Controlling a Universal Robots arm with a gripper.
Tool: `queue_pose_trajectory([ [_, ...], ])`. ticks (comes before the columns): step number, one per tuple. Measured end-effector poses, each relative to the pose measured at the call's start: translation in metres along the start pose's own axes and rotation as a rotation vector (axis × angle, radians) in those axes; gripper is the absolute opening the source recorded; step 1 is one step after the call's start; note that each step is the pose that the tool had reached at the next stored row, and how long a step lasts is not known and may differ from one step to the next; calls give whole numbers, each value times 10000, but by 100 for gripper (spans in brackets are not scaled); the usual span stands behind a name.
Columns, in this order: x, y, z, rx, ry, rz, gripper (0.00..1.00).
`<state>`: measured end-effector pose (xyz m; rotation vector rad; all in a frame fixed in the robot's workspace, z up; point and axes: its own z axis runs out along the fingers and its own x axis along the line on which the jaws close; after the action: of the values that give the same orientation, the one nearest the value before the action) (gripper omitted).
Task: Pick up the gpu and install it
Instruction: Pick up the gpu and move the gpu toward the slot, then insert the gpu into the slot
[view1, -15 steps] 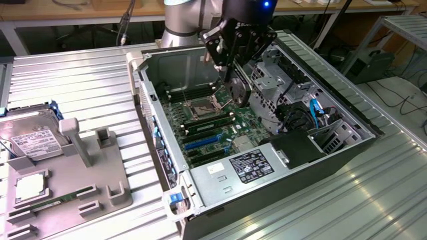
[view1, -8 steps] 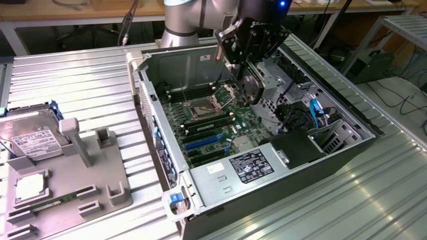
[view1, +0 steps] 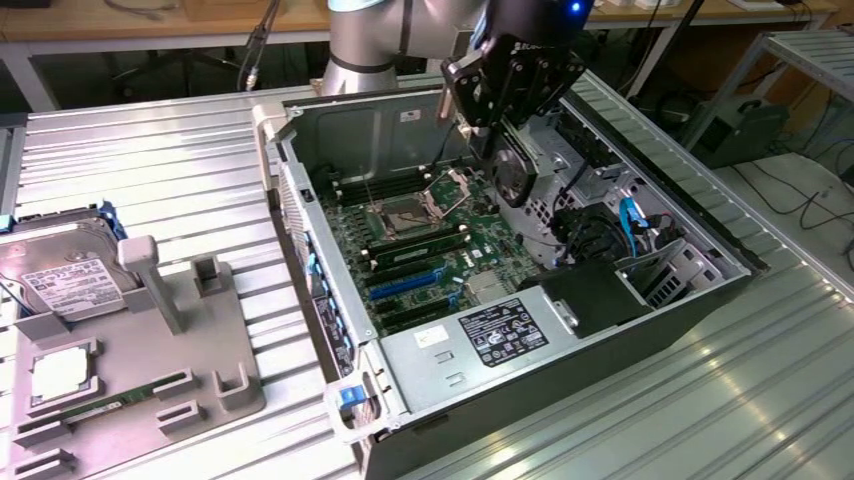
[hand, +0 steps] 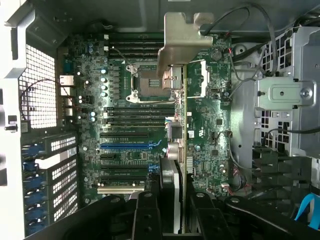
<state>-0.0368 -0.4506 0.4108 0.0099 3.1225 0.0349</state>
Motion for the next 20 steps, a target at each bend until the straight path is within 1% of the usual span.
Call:
queue_pose_trajectory([
  [8,0,0,0,0,0,0,28],
  [11,0,0,0,-3,4,-185,28],
  [15,0,0,0,-13,15,-691,28],
  [16,0,0,0,-20,22,-1012,28],
  [18,0,0,0,-26,31,-1382,28],
  [19,0,0,0,-31,37,-1674,28],
  [20,0,0,0,-39,47,-2084,28],
])
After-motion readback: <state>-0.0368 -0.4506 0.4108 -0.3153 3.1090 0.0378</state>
